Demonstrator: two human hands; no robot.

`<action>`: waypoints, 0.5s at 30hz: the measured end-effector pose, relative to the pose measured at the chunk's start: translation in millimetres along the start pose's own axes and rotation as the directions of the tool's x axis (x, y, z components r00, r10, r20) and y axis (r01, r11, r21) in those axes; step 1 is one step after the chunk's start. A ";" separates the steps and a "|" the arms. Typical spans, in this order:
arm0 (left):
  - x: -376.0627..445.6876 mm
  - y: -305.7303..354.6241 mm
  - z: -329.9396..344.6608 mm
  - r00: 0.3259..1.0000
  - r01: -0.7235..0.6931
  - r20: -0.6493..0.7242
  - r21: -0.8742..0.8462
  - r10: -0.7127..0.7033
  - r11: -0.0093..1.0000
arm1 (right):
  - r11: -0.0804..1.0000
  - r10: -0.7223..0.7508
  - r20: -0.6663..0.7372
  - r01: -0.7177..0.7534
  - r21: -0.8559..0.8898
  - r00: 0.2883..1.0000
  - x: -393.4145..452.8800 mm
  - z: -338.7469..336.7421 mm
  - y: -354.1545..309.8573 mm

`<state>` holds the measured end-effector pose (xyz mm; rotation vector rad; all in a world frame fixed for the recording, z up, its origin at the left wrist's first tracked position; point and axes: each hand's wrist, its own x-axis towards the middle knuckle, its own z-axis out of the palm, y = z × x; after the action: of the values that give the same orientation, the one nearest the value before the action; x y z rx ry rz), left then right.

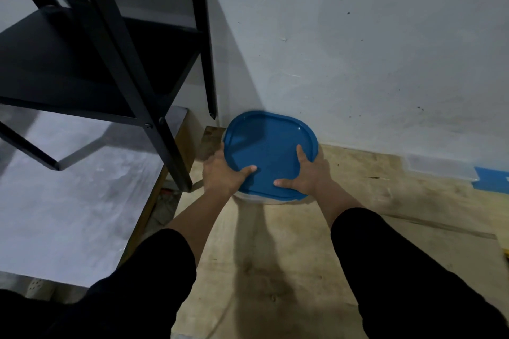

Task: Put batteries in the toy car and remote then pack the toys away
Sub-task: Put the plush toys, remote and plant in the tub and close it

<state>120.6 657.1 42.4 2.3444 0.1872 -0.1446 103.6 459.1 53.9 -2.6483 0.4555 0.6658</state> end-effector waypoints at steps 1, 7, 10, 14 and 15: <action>-3.3 -1.7 0.8 1.000 -0.017 0.003 -0.020 0.017 1.000 | 1.000 -0.006 -0.003 0.006 0.003 1.000 0.7 0.5 0.6; -6.3 -11.2 3.0 0.996 -0.037 0.070 -0.136 0.047 0.990 | 0.999 -0.022 0.009 0.022 -0.050 1.000 9.2 0.7 3.6; -3.6 -9.8 5.2 0.988 -0.031 0.147 -0.095 0.045 0.995 | 0.997 -0.041 0.022 0.043 -0.071 0.999 11.5 1.3 5.5; -1.2 -10.3 12.8 0.985 -0.001 0.174 -0.047 0.009 0.999 | 0.990 -0.067 0.050 0.073 -0.124 0.996 15.1 1.1 7.7; -2.6 -10.6 14.1 0.986 -0.004 0.165 -0.059 0.013 0.998 | 0.988 -0.073 0.062 0.080 -0.130 0.995 15.9 -0.8 8.1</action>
<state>115.5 654.2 25.5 2.2620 0.0982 -0.3245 114.0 448.2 44.3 -2.7462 0.3012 0.7700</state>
